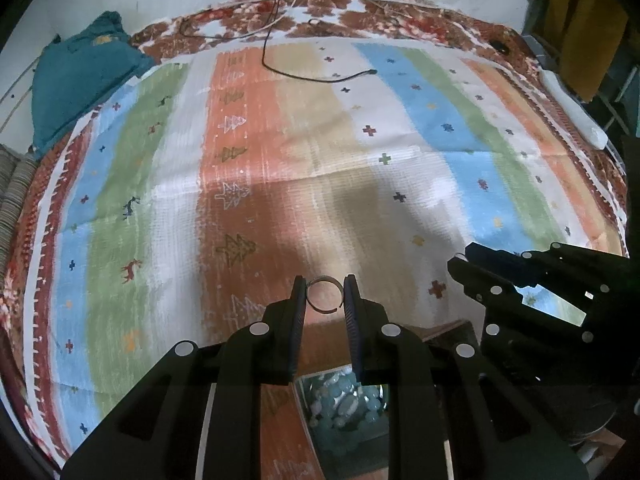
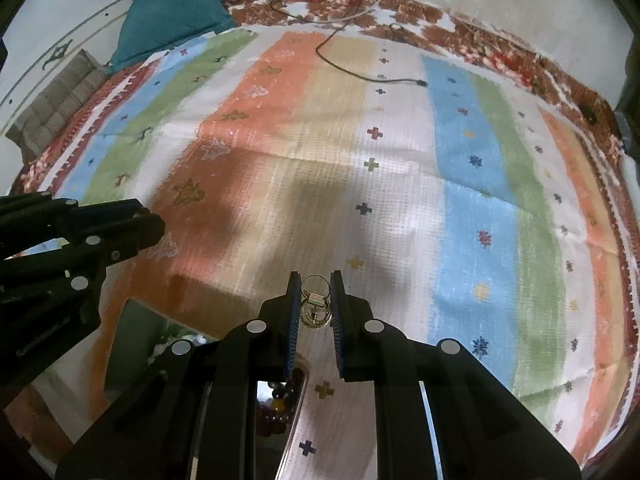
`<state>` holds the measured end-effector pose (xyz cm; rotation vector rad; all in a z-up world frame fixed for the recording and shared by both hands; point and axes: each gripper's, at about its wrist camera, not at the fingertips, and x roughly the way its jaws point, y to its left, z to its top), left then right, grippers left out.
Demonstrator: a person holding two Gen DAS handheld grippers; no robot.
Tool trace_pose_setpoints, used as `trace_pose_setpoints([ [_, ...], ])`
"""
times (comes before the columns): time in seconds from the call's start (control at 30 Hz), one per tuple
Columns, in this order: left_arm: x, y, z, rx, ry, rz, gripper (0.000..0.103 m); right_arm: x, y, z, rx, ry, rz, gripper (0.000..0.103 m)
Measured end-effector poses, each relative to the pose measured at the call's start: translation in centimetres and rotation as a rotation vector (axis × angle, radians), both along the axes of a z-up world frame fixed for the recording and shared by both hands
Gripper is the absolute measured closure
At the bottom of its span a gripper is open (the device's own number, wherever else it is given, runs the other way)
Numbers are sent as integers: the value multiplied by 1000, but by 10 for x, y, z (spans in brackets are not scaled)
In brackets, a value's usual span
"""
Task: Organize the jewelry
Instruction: 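Carry the gold ring with the left gripper while the right carries the gold charm to the tin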
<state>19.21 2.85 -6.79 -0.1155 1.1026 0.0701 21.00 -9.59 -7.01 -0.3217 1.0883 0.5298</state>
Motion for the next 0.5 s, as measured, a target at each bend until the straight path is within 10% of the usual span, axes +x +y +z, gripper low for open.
trace_pose_setpoints([
  [0.5, -36, -8, 17, -15, -61, -2, 84, -30, -10, 17, 40, -40, 13, 87],
])
